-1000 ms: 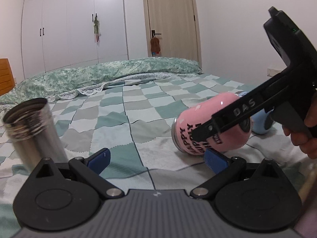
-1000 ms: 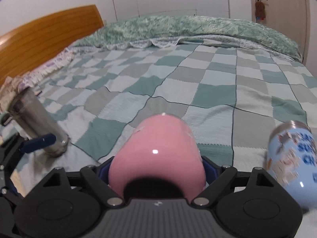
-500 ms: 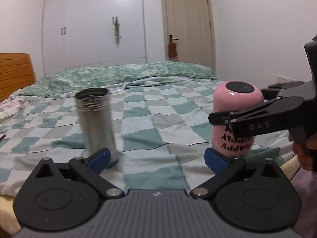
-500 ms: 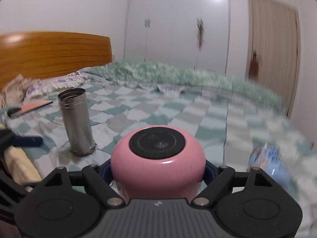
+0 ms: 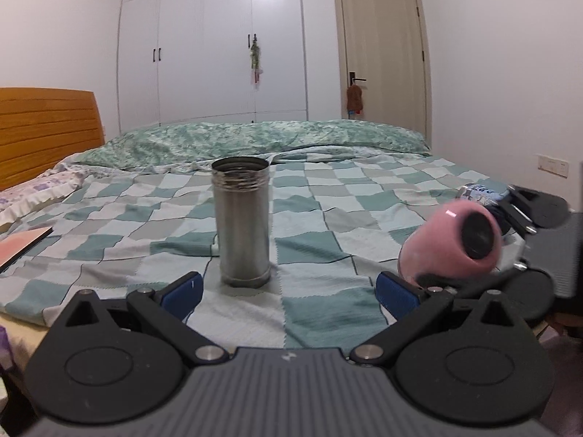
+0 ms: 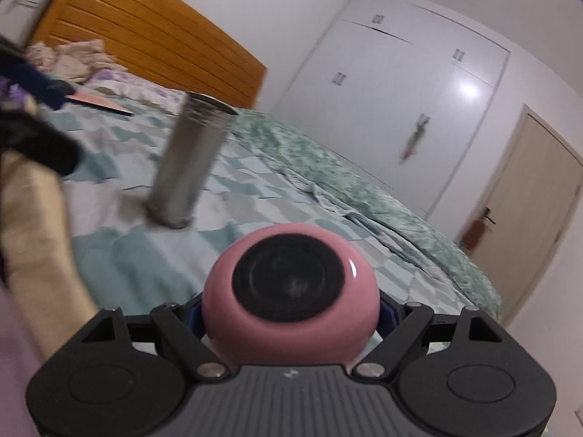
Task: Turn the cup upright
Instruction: 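Lift the pink tumbler with the right gripper toward the left gripper, then grasp the tumbler rim with the left gripper while the right gripper releases and withdraws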
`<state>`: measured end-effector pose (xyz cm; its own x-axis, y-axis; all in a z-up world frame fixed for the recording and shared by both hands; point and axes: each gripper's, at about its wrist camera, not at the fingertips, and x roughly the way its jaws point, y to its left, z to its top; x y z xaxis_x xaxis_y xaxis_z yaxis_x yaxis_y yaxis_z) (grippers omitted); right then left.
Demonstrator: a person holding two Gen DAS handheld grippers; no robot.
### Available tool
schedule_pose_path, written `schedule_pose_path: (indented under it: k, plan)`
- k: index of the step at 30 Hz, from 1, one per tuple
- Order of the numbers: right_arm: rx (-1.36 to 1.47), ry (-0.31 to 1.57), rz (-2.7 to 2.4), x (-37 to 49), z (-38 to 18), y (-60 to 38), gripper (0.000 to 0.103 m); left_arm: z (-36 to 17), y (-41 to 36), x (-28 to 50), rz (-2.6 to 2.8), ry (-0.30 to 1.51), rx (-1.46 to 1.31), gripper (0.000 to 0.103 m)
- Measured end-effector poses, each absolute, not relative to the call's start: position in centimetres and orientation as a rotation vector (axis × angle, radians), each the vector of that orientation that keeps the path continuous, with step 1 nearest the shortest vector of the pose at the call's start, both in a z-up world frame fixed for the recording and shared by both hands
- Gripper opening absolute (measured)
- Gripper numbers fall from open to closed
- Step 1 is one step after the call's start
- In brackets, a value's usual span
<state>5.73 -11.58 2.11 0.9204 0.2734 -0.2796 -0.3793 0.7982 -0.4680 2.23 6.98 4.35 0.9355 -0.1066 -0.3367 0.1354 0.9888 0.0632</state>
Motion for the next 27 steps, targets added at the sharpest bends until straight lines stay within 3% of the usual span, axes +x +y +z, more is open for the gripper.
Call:
schedule_pose_path:
  k: [13, 15, 18, 27]
  plan:
    - [-0.462, 0.353, 0.366, 3.4, 0.5, -14.5, 0.084, 4.1, 4.8, 0.9, -0.124, 0.366, 0.084, 0.103]
    - [-0.449, 0.361, 0.357, 3.3, 0.7, -14.1, 0.087, 4.3, 4.5, 0.7, -0.119, 0.371, 0.087, 0.103]
    - [-0.340, 0.356, 0.400, 2.8, 1.7, -15.5, 0.103, 4.7, 4.1, 0.6, -0.114, 0.383, 0.091, 0.103]
    - [0.071, 0.251, 0.413, 1.5, 5.3, -25.1, 0.103, 5.3, 0.1, 3.7, -0.187, 0.522, 0.002, 0.103]
